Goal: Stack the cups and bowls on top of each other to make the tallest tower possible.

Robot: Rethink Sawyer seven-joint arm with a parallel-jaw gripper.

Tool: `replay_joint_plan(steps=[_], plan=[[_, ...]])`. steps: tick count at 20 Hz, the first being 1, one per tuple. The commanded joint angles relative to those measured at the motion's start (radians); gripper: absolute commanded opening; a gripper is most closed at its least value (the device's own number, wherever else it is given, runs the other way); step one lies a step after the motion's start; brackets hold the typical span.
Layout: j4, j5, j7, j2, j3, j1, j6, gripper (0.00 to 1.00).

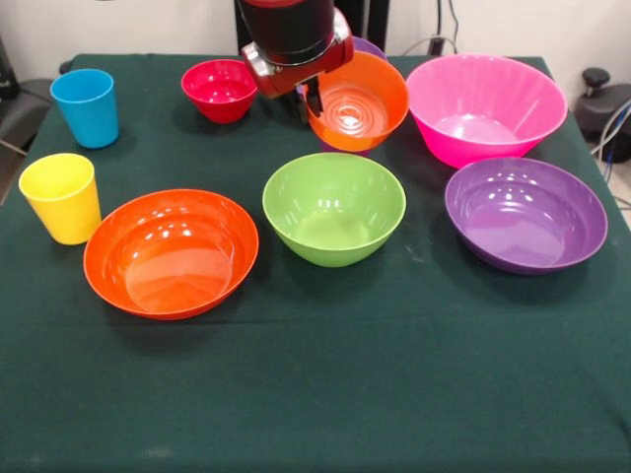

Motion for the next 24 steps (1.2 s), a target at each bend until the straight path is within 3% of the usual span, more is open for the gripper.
replay_joint_plan(steps=[1, 24], plan=[[-0.002, -0.024, -0.318, 0.011, -0.008, -0.002, 0.038, 0.0], [0.122, 0.02, -0.269, -0.081, 0.031, -0.05, 0.031, 0.0]])
